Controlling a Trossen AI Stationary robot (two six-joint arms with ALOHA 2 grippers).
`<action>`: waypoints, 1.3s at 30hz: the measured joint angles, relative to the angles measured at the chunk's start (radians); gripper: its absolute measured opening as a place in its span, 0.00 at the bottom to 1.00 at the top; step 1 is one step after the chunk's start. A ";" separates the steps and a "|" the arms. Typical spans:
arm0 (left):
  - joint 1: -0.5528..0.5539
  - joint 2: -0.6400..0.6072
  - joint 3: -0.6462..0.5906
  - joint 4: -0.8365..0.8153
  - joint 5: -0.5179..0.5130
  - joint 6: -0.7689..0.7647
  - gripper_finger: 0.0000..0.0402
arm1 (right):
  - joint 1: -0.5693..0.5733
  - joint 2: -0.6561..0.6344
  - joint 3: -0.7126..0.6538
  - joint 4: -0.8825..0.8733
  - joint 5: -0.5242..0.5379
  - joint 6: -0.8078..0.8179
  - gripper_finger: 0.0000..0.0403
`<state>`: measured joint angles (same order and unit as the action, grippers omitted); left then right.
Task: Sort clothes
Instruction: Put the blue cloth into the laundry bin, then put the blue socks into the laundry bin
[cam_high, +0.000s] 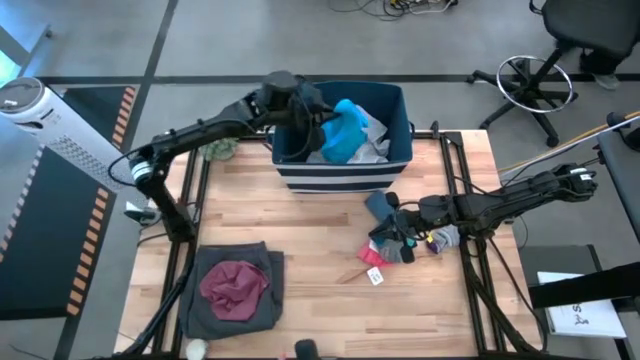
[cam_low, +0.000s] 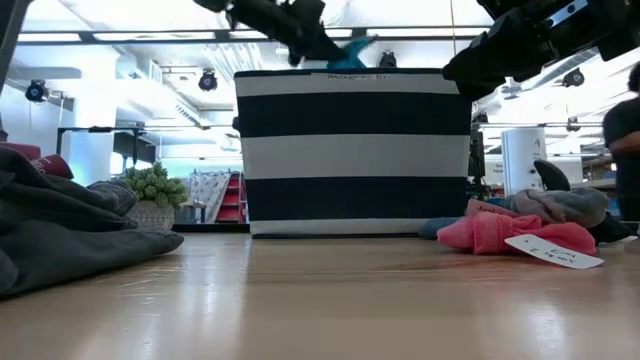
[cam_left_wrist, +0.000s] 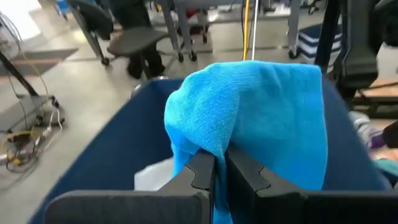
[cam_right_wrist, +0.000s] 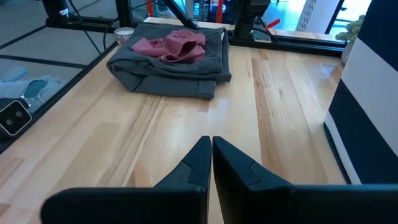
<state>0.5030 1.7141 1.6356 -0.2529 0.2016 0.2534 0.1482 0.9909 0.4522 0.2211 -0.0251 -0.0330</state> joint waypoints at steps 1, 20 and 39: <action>0.000 0.005 0.000 -0.004 0.000 0.000 0.03 | 0.000 0.000 0.000 0.000 0.000 0.000 0.00; -0.038 -0.097 -0.018 -0.109 -0.010 -0.005 0.61 | 0.004 0.000 0.082 -0.264 0.129 0.138 0.00; -0.330 -0.557 -0.617 0.311 -0.030 -0.010 0.56 | 0.163 0.026 0.100 -0.507 0.176 0.345 0.30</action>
<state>0.1731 1.1570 1.0186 0.0583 0.1718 0.2432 0.3113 1.0173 0.5522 -0.2859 0.1505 0.3119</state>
